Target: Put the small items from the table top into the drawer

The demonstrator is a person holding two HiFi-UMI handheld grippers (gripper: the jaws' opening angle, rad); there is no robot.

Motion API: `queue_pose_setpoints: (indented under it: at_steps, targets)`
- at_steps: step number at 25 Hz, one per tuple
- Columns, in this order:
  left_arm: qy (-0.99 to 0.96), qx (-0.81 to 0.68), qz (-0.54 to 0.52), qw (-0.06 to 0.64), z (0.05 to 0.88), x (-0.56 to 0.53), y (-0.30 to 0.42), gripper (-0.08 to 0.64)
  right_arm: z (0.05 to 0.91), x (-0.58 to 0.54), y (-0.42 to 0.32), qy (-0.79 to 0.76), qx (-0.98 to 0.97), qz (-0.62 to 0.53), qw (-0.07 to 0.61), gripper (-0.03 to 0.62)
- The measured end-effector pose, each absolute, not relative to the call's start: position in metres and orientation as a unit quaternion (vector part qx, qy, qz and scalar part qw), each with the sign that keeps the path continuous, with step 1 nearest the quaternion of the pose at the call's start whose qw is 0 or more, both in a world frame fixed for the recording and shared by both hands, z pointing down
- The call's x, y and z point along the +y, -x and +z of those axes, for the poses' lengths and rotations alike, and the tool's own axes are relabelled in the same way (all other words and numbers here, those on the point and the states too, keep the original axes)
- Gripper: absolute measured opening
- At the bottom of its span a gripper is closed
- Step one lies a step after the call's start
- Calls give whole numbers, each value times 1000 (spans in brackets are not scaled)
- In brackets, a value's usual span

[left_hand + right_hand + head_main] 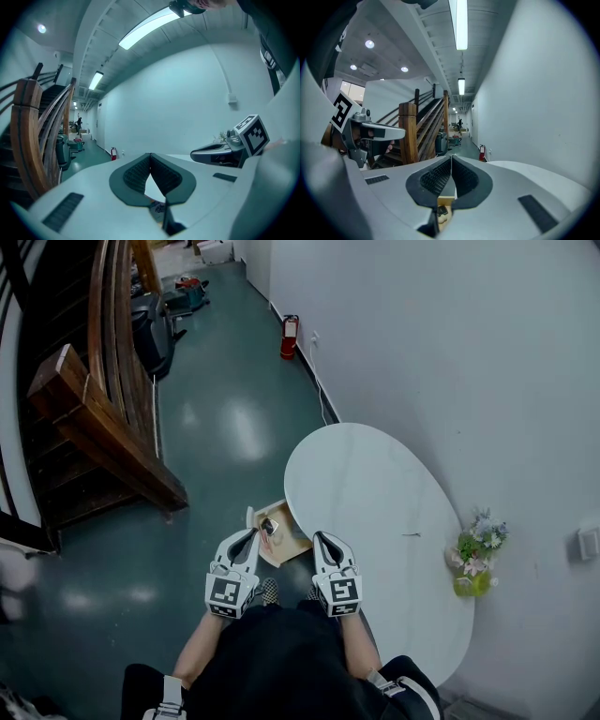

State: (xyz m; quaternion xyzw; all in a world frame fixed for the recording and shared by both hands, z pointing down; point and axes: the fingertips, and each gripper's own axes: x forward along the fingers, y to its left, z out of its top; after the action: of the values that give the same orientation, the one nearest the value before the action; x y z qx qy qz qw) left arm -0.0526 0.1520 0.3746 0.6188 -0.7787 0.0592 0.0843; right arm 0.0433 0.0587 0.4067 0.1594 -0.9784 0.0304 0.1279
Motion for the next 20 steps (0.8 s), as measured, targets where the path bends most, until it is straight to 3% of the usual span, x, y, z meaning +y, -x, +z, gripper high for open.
queue_pose_setpoints:
  at_steps: [10,20]
  targets:
    - [-660,-742,67,102,386,126,24,20,415,29,-82,-215,-966,54,133,34]
    - [-739,-660,82,104,401,48,-45,20,431,-22,-166,-311,-935,72,152,34]
